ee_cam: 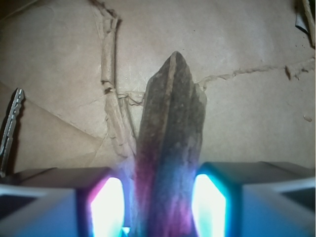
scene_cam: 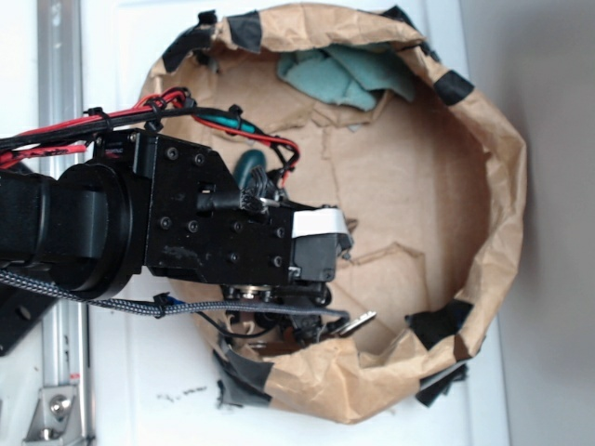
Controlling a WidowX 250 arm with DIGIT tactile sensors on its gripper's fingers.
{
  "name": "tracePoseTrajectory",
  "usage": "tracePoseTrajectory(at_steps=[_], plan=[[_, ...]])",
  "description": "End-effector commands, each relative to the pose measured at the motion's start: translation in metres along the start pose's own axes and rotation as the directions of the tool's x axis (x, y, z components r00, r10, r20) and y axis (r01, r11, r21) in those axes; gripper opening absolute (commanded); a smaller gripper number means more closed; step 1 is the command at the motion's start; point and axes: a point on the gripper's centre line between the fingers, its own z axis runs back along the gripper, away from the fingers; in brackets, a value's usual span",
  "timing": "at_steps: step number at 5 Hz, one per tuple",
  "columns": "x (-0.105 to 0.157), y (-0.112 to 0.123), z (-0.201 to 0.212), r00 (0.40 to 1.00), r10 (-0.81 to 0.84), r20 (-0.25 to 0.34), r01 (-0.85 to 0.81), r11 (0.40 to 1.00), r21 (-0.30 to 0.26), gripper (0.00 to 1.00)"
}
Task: Grab the wood chip.
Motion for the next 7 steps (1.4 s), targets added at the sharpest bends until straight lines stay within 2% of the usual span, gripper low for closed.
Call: tracePoseTrajectory(at_steps=[1,3,4,5,7], plan=[[0.014,0.007,-0.001,1.000,0.022,0.018,-0.023,1.000,0.010,0.00],[0.016,0.010,-0.003,1.000,0.018,0.020,-0.019,1.000,0.014,0.00],[0.018,0.015,0.018,0.999,-0.042,-0.006,0.042,0.998,0.037,0.00],[0.029,0.026,0.068,0.990,-0.137,-0.034,0.139,0.987,0.078,0.00],[0.060,0.024,0.164,0.966,-0.257,0.014,0.256,0.965,0.063,0.00]])
